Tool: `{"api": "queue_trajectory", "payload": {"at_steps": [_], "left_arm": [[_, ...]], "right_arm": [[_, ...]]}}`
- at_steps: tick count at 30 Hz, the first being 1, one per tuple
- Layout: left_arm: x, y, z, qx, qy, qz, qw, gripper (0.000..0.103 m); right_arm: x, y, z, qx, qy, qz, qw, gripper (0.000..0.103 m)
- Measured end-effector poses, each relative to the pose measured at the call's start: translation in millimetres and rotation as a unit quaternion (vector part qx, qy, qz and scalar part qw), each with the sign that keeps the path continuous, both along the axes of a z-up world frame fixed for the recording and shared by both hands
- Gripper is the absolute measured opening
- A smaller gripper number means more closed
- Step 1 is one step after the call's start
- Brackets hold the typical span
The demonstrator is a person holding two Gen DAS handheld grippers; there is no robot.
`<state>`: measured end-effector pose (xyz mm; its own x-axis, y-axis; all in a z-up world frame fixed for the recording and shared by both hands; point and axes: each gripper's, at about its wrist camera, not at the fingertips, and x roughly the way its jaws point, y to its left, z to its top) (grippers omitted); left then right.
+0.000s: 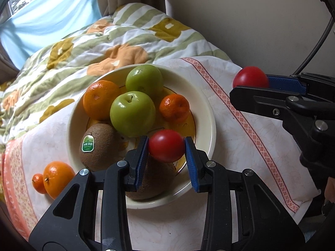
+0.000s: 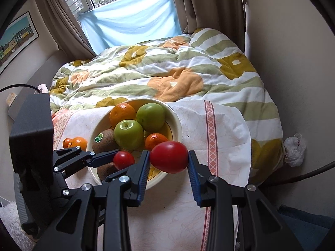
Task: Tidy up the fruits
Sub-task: 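Carry both tomatoes over the bowl and release them inside, then withdraw both tools from the bowl toward the remaining orange and tangerine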
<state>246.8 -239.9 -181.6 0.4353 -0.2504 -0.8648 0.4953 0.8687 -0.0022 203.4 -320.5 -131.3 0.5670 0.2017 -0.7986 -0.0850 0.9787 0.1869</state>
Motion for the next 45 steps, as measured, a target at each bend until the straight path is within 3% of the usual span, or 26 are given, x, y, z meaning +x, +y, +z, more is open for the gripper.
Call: {"api": "queue_trajectory", "payload": {"at_steps": [2, 3, 4, 15, 25, 44, 45], "left_arm": [[-1.6, -0.4, 2.2, 0.004, -0.004, -0.004, 1.0, 0.067], [-3.0, -0.2, 3.8, 0.006, -0.01, -0.003, 0.9999, 0.099], [-6.4, 2.0, 8.0, 0.002, -0.023, 0.0, 0.9997, 0.103], [-19.3, 28.6, 35.9, -0.027, -0.039, 0.024, 0.9986, 0.103], [-26.5, 75.1, 56.5, -0.036, -0.05, 0.081, 0.9948, 0.103], [-32.7, 122.6, 42.9, -0.029, -0.032, 0.16, 0.9861, 0.103], [-33.6, 123.6, 41.3, -0.03, -0.03, 0.163, 0.9858, 0.103]], "right_arm": [[-0.3, -0.2, 0.0, 0.0, -0.001, -0.001, 1.0, 0.033], [-0.1, 0.0, 0.0, 0.001, 0.0, -0.001, 1.0, 0.033], [-0.2, -0.1, 0.1, 0.0, 0.0, -0.001, 1.0, 0.033], [-4.3, 4.1, 9.6, 0.002, -0.012, 0.006, 1.0, 0.033], [3.7, 28.4, 8.5, 0.01, -0.007, 0.042, 0.999, 0.033], [23.4, 72.0, -31.5, 0.005, 0.02, 0.105, 0.994, 0.033], [23.5, 71.8, -32.3, 0.003, 0.02, 0.106, 0.994, 0.037]]}}
